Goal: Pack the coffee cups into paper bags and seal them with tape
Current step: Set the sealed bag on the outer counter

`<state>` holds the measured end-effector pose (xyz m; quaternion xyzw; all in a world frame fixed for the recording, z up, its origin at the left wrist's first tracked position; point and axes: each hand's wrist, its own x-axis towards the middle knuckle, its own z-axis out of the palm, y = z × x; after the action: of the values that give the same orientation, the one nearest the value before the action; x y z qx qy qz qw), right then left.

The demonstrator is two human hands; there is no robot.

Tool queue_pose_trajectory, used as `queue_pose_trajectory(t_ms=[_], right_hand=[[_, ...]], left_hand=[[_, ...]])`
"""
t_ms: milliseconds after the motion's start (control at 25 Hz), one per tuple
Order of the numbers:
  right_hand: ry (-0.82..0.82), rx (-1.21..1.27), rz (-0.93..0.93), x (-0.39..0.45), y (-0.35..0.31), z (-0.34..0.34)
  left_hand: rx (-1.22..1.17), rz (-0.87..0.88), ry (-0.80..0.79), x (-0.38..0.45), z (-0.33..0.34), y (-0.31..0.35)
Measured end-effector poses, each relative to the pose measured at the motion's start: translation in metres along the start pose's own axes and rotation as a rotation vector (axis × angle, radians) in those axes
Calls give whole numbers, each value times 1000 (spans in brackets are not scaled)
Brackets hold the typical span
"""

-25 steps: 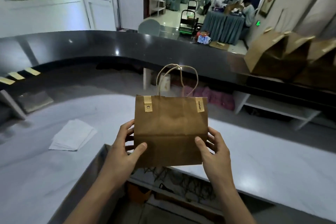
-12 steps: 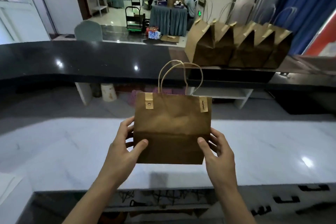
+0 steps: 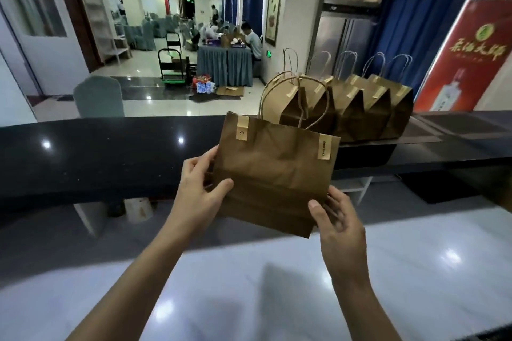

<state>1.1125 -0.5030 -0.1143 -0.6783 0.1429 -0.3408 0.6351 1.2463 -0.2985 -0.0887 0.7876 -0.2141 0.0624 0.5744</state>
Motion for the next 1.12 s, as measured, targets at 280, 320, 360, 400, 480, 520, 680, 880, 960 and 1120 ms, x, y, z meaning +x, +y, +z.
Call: queue_pose_trajectory(t_ms=[280, 320, 360, 400, 480, 520, 680, 880, 960, 1120], right_hand=[[26, 12, -4, 56, 14, 49], [18, 1, 2, 63, 16, 55], [5, -10, 5, 71, 18, 61], [-9, -15, 7, 81, 21, 68], [-41, -29, 19, 98, 27, 79], [-58, -44, 27, 106, 29, 83], [-71, -64, 52, 135, 41, 98], [-103, -76, 106, 156, 58, 107], [-128, -85, 118, 163, 62, 112], [-193, -80, 145, 181, 68, 130]], left_hand=[[106, 14, -7, 101, 3, -19], [105, 13, 1, 112, 5, -22], [96, 8, 9, 125, 7, -25], [77, -1, 18, 137, 10, -28], [38, -29, 27, 160, 15, -33], [28, -41, 27, 171, 19, -37], [20, -92, -13, 211, 37, -54], [-53, -145, -80, 242, 63, -77], [-76, -145, -125, 244, 71, -85], [-73, -114, -225, 228, 83, -91]])
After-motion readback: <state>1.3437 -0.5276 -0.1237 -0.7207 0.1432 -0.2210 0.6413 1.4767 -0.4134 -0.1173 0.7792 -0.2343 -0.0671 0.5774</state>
